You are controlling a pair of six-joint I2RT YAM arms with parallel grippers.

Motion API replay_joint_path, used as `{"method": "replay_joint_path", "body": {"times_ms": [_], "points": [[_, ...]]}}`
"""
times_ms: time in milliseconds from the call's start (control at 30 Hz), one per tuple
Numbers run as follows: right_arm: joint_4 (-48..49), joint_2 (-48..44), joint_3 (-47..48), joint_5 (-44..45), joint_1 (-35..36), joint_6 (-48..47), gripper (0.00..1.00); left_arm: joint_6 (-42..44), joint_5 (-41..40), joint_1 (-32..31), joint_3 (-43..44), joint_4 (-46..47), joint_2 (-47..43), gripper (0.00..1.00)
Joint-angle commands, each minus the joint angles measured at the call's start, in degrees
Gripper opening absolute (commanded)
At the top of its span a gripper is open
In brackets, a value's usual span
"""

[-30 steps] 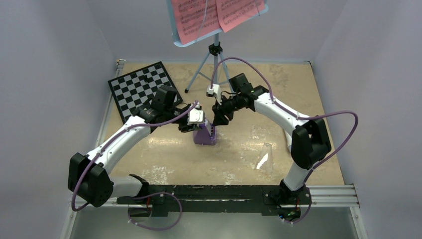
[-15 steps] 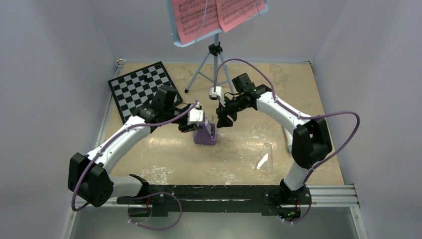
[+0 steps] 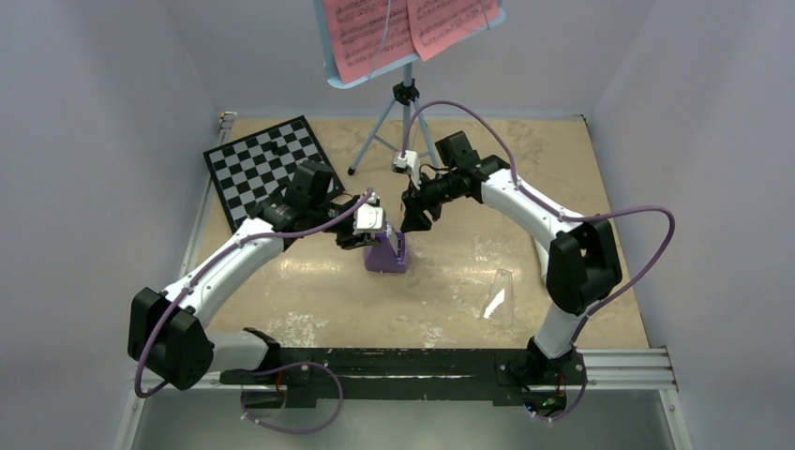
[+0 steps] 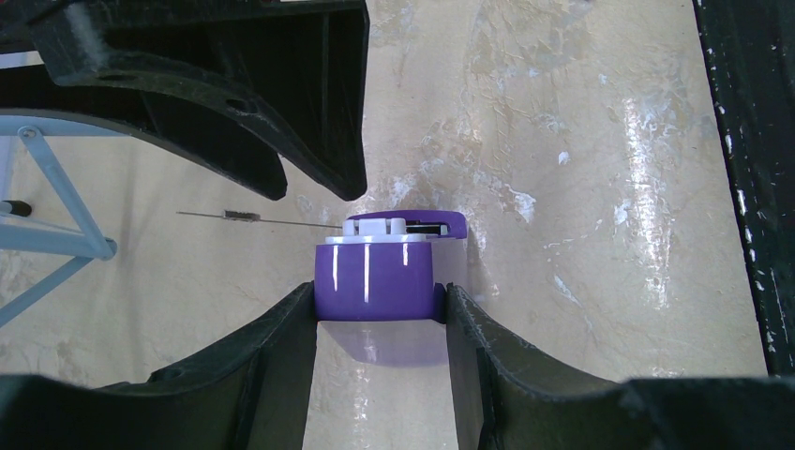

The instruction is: Pack up the instrument practice props

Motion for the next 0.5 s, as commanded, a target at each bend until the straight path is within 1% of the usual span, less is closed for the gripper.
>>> {"method": "replay_joint_path", "body": {"times_ms": [0,233,467], "points": [[1.0,0.6,1.6,-0.6,0.1,2.7,0.56,0.3,-2.3,0.0,-2.0,-5.4,1.0,0.0],[1.8,0.7,1.0,0.7,0.1,4.5,0.53,0.0,-2.2,0.1,-1.7,-5.3,1.0,0.0],[1.0,0.7,2.7,-2.5,0.5,3.8,0.5,0.6,-2.3,0.0,-1.5,-6.2,0.8,0.0]]}}
